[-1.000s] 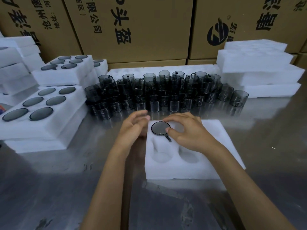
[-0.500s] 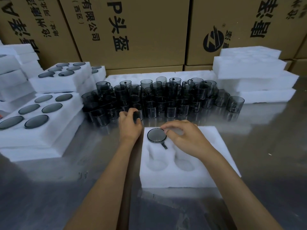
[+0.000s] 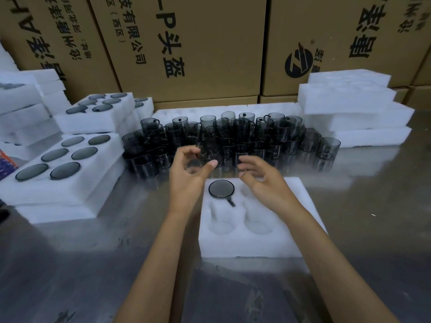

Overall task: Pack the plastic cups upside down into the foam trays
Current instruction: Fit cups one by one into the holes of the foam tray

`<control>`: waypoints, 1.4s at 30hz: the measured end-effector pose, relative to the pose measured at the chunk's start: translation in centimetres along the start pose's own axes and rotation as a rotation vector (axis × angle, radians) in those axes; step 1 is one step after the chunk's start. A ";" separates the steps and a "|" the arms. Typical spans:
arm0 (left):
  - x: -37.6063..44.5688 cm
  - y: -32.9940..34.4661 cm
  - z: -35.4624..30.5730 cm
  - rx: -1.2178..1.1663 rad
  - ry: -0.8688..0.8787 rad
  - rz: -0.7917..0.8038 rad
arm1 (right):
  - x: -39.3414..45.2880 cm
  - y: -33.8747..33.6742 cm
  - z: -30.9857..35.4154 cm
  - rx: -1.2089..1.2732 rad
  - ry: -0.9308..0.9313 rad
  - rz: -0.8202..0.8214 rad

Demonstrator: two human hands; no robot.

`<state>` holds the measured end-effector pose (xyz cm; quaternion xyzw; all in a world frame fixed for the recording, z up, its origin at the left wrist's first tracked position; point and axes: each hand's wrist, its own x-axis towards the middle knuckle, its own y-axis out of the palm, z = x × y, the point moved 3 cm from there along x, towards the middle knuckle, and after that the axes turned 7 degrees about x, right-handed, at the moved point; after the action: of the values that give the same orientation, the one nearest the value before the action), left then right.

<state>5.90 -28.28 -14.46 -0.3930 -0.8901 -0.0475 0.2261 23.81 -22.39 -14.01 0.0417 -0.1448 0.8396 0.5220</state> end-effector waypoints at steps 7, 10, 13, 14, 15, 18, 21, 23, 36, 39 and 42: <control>-2.4 1.6 -4.9 0.302 0.219 0.423 | -0.9 -0.8 1.3 0.068 -0.249 -0.058; -2.7 1.6 -5.2 0.275 0.213 0.506 | -1.1 -0.7 1.3 0.094 -0.283 -0.024; -2.5 1.1 -5.1 0.141 0.132 0.580 | -1.1 -0.5 1.2 0.040 -0.305 -0.039; -2.4 1.0 -5.0 0.128 0.125 0.594 | -1.1 -0.4 1.2 0.027 -0.302 -0.029; -2.5 0.9 -4.9 0.135 0.127 0.601 | -1.1 -0.3 1.1 0.021 -0.293 -0.013; -2.7 1.1 -4.7 0.280 0.166 0.575 | -1.3 -0.1 1.0 0.023 -0.247 -0.001; -2.8 1.5 -4.3 0.421 0.211 0.547 | -1.2 -0.9 1.4 -0.044 -0.268 -0.063; -2.8 1.7 -4.0 0.360 0.169 0.553 | -1.0 -2.3 1.5 -0.121 -0.279 -0.101; -3.4 3.3 -3.1 0.276 0.048 0.601 | -1.2 -6.1 0.1 -0.085 0.068 0.217; -3.4 3.2 -2.8 0.401 0.075 0.600 | -1.7 -5.9 0.6 -0.107 0.097 0.313; -3.4 3.0 -2.9 0.399 0.055 0.599 | -1.3 -6.0 0.4 -0.128 0.075 0.232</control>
<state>11.15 -29.27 -13.70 -0.5830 -0.7208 0.1850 0.3261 29.68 -21.15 -12.76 -0.0401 -0.1821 0.8844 0.4280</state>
